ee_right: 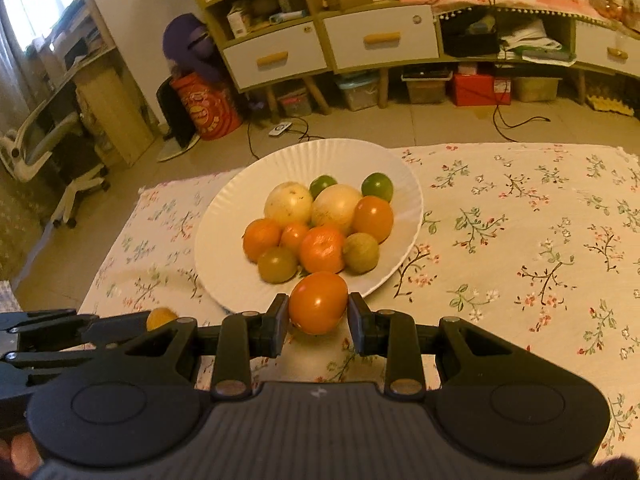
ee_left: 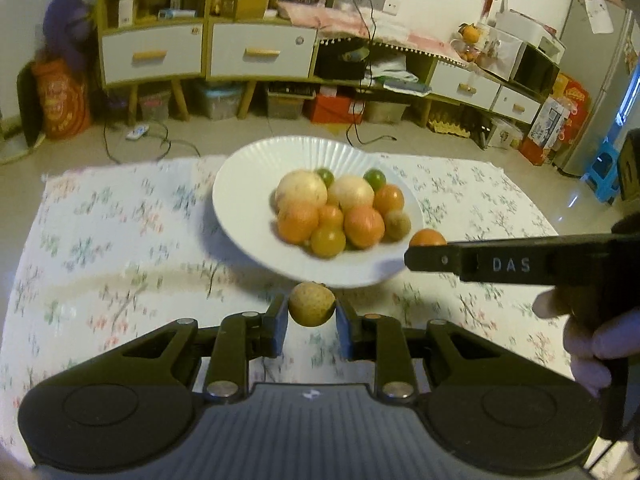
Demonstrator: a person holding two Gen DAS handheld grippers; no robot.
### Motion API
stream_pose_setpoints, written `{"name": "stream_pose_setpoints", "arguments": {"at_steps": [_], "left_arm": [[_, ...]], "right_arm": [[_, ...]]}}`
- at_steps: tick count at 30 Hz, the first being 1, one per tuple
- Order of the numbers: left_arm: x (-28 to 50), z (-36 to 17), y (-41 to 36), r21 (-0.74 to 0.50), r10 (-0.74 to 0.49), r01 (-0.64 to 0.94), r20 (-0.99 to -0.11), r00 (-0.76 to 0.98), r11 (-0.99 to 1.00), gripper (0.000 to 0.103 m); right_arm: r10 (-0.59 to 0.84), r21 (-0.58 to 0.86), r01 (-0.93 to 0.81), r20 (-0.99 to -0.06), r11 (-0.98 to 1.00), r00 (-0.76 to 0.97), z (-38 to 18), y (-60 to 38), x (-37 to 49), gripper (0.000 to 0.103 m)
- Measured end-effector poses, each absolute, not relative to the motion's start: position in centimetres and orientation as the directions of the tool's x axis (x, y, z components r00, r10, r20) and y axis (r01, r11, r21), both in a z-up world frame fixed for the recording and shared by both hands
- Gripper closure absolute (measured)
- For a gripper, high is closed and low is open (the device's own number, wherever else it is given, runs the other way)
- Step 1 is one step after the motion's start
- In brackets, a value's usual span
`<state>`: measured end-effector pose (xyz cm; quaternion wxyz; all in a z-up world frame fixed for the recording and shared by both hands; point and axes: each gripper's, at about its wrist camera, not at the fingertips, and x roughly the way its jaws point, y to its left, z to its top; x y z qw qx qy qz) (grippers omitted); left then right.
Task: Organize fruits
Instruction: 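Carry the brown fruit with the left tool while the right tool carries the orange fruit to the plate, then lower both fruits onto the white plate and open both tools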
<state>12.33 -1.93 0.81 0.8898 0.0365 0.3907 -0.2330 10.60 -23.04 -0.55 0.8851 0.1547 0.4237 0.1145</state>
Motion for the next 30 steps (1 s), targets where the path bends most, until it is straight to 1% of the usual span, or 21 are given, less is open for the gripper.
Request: {"name": "stream_pose_setpoints", "arguments": {"at_steps": [7, 15, 30], "left_arm": [[15.0, 0.2, -3.5, -0.095, -0.38, 0.445, -0.695, 0.611, 0.89, 0.086], [16.5, -1.1, -4.8, -0.039, -0.351, 0.466, -0.715, 0.605, 0.884, 0.086], [17.0, -1.7, -5.0, -0.036, -0.348, 0.468, -0.718, 0.603, 0.883, 0.086]], "right_arm": [[0.343, 0.378, -0.083, -0.698, 0.922, 0.629, -0.8, -23.2, 11.4, 0.075], [0.348, 0.367, -0.102, -0.701, 0.924, 0.622, -1.5, -22.9, 12.0, 0.075], [0.335, 0.343, -0.114, -0.701, 0.932, 0.63, -2.1, -22.8, 12.3, 0.075]]}}
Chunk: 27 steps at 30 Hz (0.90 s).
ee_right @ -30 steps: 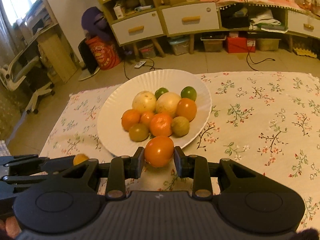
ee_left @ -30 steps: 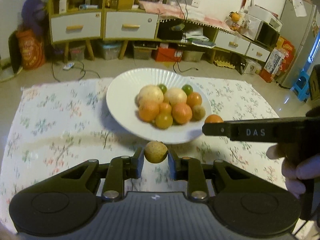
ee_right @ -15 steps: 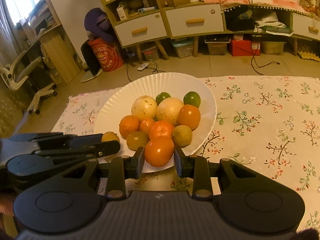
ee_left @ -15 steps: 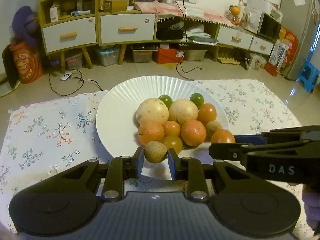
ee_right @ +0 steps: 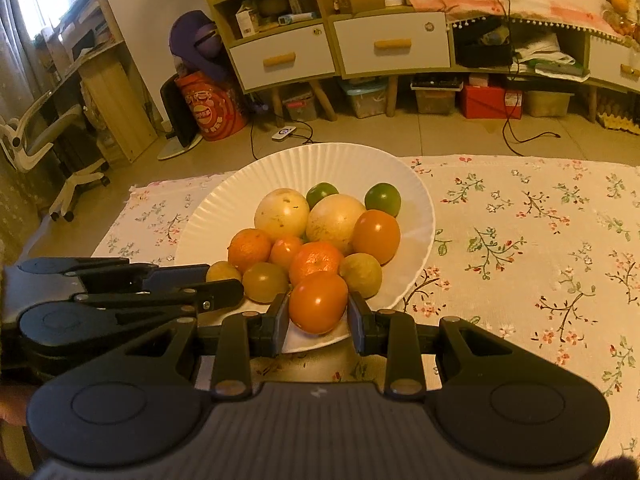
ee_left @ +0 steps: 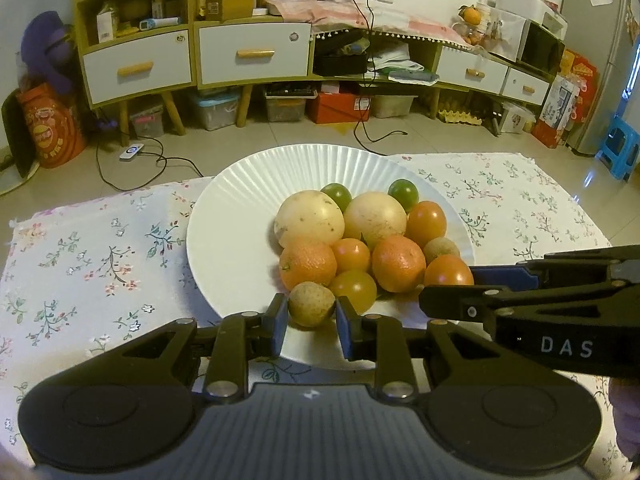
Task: Organize fruits
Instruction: 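Lower both fruits onto the white plate and open both tools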
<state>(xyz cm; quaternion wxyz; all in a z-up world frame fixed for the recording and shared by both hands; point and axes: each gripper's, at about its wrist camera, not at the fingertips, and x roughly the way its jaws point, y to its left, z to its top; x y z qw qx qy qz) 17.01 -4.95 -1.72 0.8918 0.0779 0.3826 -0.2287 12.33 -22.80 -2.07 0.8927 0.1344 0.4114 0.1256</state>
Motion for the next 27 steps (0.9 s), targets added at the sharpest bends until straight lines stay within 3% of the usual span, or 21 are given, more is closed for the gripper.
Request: {"name": "stream_pose_setpoints", "arguments": {"at_steps": [7, 9, 15, 19, 27], "left_arm": [[17.0, -1.7, -5.0, -0.031, -0.347, 0.469, -0.716, 0.606, 0.883, 0.082], [17.0, -1.6, -5.0, -0.036, -0.35, 0.47, -0.717, 0.603, 0.882, 0.076], [16.6, -1.3, -5.0, -0.029, -0.357, 0.485, -0.716, 0.6, 0.874, 0.06], [16.1, -1.2, -5.0, -0.019, -0.355, 0.492, -0.716, 0.601, 0.871, 0.054], [14.5, -0.5, -4.7, 0.001, -0.329, 0.484, -0.731, 0.597, 0.875, 0.031]], "right_arm": [[0.342, 0.357, -0.107, -0.701, 0.928, 0.627, -2.0, -23.1, 12.3, 0.073], [0.349, 0.369, -0.103, -0.7, 0.924, 0.624, -2.0, -23.2, 12.4, 0.072], [0.385, 0.438, -0.075, -0.682, 0.896, 0.621, -1.6, -24.2, 12.3, 0.057], [0.381, 0.446, -0.058, -0.681, 0.893, 0.625, -1.3, -24.5, 12.3, 0.044], [0.367, 0.429, -0.051, -0.697, 0.902, 0.616, -0.5, -24.8, 11.2, 0.022]]}}
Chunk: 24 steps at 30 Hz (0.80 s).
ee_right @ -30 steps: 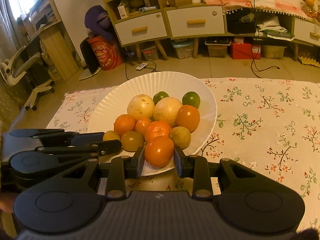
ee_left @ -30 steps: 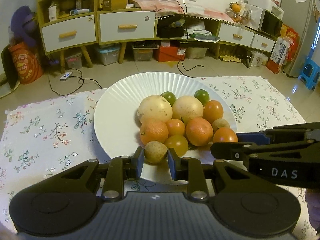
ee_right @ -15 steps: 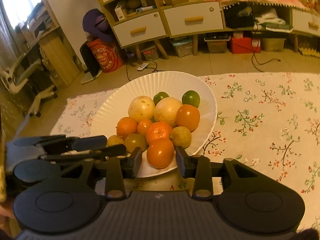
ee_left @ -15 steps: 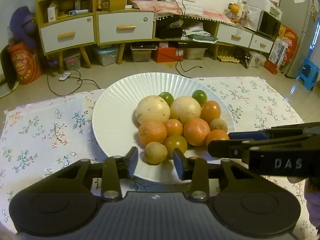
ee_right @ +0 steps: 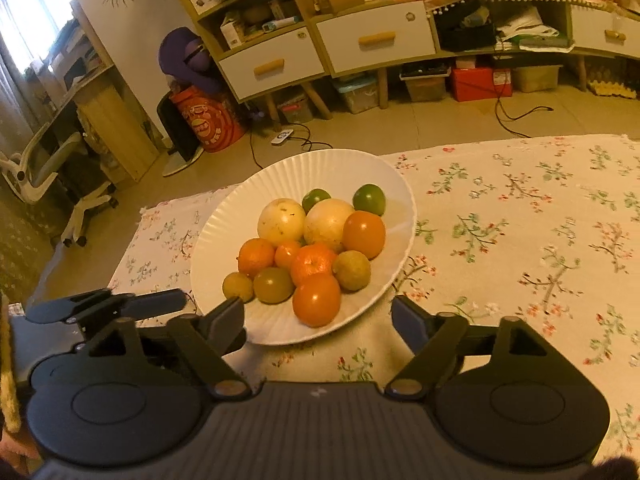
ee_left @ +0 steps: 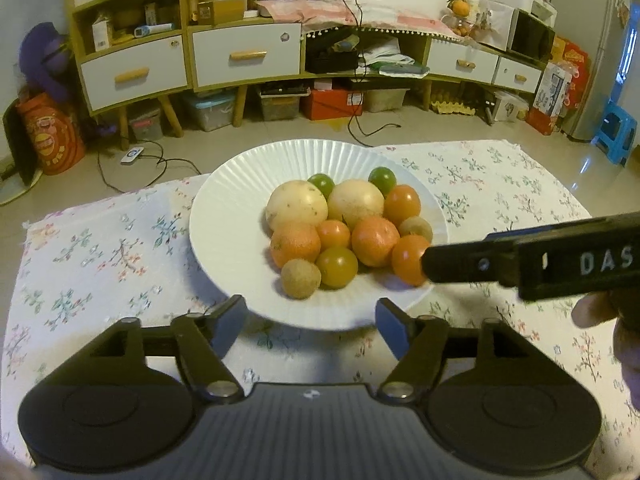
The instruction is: Organize fruits
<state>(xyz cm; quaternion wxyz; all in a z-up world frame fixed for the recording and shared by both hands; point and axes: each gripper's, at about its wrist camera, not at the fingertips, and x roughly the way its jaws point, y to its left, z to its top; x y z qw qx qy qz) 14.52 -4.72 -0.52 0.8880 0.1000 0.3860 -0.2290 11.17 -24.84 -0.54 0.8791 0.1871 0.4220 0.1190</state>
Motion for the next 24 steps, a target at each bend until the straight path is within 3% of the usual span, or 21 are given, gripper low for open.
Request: {"name": "stream_pose_setpoints", "arguments": {"at_steps": [7, 24], "left_arm": [[12.3, 0.3, -3.7, 0.043, -0.256, 0.425, -0.743, 0.618, 0.904, 0.012], [6.7, 1.7, -2.4, 0.046, -0.152, 0.299, -0.783, 0.604, 0.953, 0.009]], "right_arm": [[0.294, 0.386, 0.013, -0.723, 0.923, 0.626, 0.3, -25.9, 9.5, 0.013], [0.111, 0.212, 0.099, -0.79, 0.972, 0.603, 1.3, -25.9, 3.9, 0.004]]}}
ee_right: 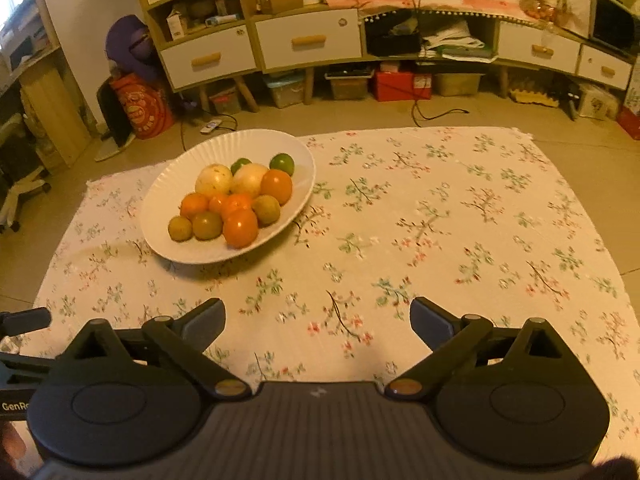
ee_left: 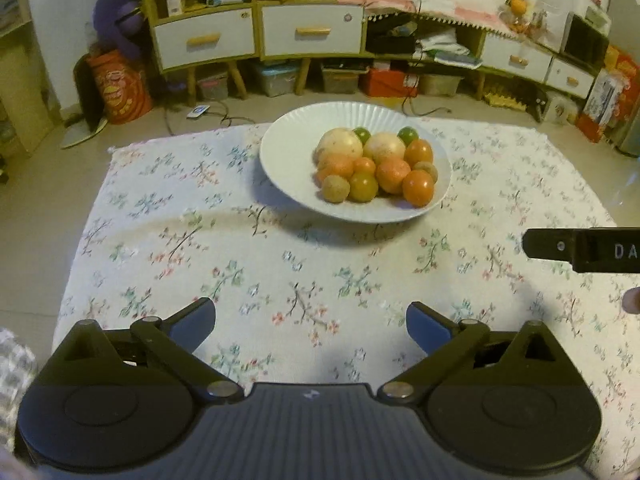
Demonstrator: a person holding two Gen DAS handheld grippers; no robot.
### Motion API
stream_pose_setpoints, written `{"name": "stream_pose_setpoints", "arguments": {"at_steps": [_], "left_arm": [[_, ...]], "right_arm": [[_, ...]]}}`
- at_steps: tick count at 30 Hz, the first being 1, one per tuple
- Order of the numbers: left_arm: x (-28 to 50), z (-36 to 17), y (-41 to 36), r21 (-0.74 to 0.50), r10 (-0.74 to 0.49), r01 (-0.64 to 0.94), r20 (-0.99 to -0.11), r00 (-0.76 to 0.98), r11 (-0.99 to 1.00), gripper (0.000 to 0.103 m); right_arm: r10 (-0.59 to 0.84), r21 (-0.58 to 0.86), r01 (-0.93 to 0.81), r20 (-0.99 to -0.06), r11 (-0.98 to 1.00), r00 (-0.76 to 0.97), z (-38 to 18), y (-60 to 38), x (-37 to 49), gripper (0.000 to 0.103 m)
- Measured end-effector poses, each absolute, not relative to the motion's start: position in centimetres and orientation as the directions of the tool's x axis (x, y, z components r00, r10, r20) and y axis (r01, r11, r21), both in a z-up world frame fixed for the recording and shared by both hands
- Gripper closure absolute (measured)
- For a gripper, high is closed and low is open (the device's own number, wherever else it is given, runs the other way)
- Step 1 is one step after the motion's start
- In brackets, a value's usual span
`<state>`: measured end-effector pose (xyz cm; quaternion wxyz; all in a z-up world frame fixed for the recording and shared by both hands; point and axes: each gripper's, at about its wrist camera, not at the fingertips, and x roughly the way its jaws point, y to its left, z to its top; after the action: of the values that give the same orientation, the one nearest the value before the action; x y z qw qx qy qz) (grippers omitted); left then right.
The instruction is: Organize fruits
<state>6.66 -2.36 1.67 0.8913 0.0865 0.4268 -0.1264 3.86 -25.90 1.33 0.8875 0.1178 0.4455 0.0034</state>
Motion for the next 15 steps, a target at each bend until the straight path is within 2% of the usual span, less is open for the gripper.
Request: {"name": "stream_pose_setpoints", "arguments": {"at_steps": [4, 15], "left_arm": [[6.1, 1.8, -2.6, 0.088, -0.112, 0.283, -0.778, 0.619, 0.955, 0.009], [5.6, 2.9, -2.2, 0.129, -0.027, 0.191, -0.759, 0.65, 0.973, 0.009]], "right_arm": [[0.071, 0.167, 0.1, -0.786, 0.981, 0.614, 1.7, -25.0, 3.0, 0.001], [0.031, 0.078, 0.049, -0.78, 0.996, 0.625, 2.1, -22.7, 3.1, 0.0]]}}
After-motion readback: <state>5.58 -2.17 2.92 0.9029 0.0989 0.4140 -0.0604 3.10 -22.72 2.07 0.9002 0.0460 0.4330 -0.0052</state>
